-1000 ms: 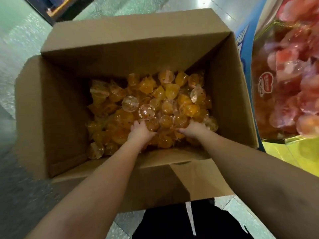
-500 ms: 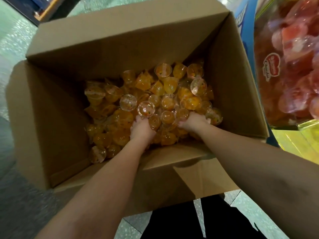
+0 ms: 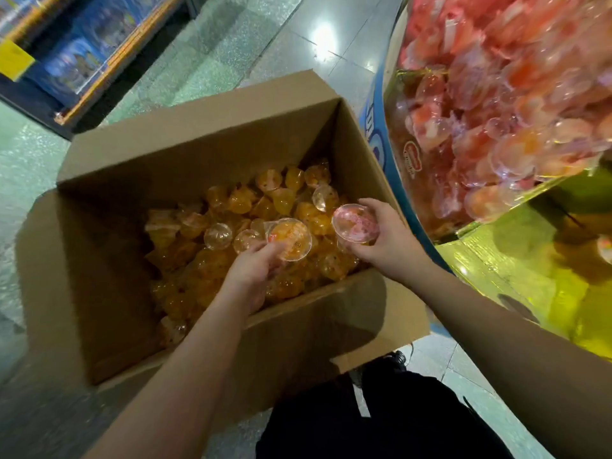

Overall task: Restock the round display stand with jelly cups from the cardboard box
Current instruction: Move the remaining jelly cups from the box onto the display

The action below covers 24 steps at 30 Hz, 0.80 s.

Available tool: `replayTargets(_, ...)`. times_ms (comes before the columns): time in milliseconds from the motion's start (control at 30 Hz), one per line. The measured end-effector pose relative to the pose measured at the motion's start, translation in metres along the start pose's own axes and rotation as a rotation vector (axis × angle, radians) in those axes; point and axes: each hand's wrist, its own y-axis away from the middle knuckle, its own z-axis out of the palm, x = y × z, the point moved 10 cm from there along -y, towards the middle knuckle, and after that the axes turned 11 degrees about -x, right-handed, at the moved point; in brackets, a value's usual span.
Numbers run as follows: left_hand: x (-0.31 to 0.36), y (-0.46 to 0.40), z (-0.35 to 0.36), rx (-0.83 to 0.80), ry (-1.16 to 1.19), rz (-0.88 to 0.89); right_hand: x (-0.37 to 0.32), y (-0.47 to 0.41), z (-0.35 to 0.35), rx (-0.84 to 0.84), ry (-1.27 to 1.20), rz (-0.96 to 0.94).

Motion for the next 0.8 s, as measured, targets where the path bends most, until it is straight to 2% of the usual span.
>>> replayTargets(167,0.022,0.027,0.112,-0.221,0.044,0.029,0.041,0.075,-0.088,0.217,-0.089,0.0)
replayTargets(333,0.032,0.04,0.238,-0.326,-0.058,0.015,0.107,0.152,-0.157,0.451,-0.043,0.031)
replayTargets(467,0.019,0.038,0.331,-0.434,-0.108,-0.033,0.172,0.192,-0.189,0.523,-0.088,0.099)
replayTargets(600,0.0,0.024,0.401,-0.465,-0.148,-0.065,0.225,0.215,-0.212,0.574,-0.136,0.123)
replayTargets(800,-0.031,-0.019,0.462,-0.422,-0.168,-0.125,0.303,0.228,-0.226,0.654,-0.266,0.161)
